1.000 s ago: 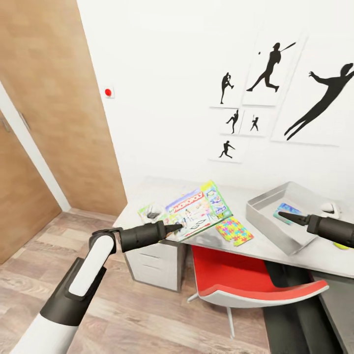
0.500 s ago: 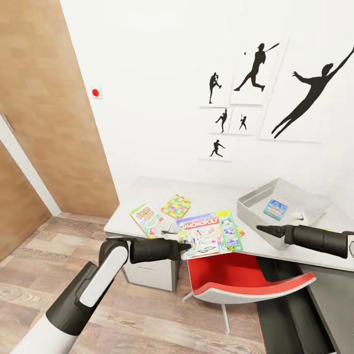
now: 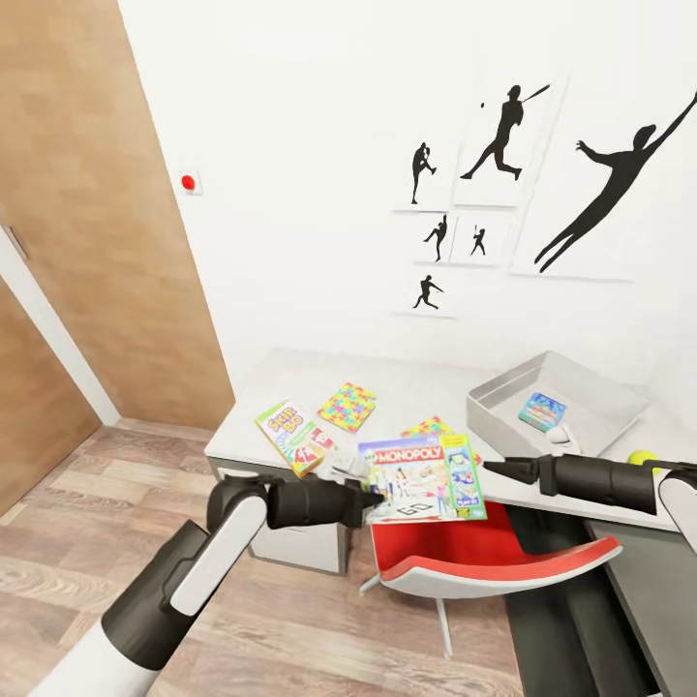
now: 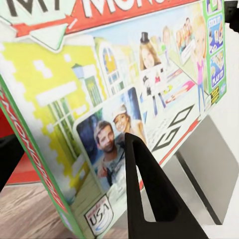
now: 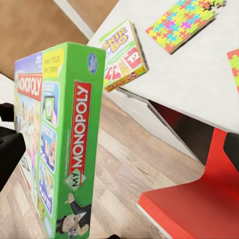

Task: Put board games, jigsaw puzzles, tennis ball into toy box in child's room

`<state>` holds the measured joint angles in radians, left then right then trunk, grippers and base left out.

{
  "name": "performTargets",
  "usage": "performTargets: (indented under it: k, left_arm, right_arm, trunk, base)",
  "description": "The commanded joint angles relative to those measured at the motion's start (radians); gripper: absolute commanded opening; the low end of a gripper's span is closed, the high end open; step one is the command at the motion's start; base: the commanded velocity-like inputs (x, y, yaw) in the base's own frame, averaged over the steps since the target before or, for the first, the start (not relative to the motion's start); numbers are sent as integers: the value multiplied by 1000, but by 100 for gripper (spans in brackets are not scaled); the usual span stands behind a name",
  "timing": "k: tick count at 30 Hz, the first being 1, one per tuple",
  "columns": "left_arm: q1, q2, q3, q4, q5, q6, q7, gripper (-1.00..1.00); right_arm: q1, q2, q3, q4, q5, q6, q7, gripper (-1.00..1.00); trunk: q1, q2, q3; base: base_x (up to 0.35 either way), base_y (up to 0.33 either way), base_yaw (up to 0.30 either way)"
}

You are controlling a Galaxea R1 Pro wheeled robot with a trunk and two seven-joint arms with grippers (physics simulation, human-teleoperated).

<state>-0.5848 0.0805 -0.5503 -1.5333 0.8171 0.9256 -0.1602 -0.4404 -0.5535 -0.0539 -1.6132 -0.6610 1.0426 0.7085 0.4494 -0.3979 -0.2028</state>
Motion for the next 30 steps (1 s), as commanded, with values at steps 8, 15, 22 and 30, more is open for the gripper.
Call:
performTargets:
  k: [8, 15, 22, 30]
  left_arm:
    - [-1, -1, -8, -1, -12, 0, -8, -100]
    - [-1, -4, -24, 0, -14, -1, -8, -100]
    - [-1, -6, -36, 0, -14, -2, -8, -100]
    - [-1, -9, -48, 0, -16, -3, -8, -100]
  right_arm:
    - [-1, 1, 3, 1, 4, 5, 7, 100]
    - [-1, 2, 4, 1, 4, 5, 8, 100]
    - [-1, 3, 5, 1, 3, 5, 8, 100]
    - [-1, 5, 11, 1, 3, 5, 8, 100]
  trunk:
    - [1, -2, -2]
    - [1, -2, -2]
    - [1, -2, -2]
    - [1, -2, -2]
  base:
    - [0, 0, 0]
    - [0, 0, 0]
    - [0, 0, 0]
    - [0, 0, 0]
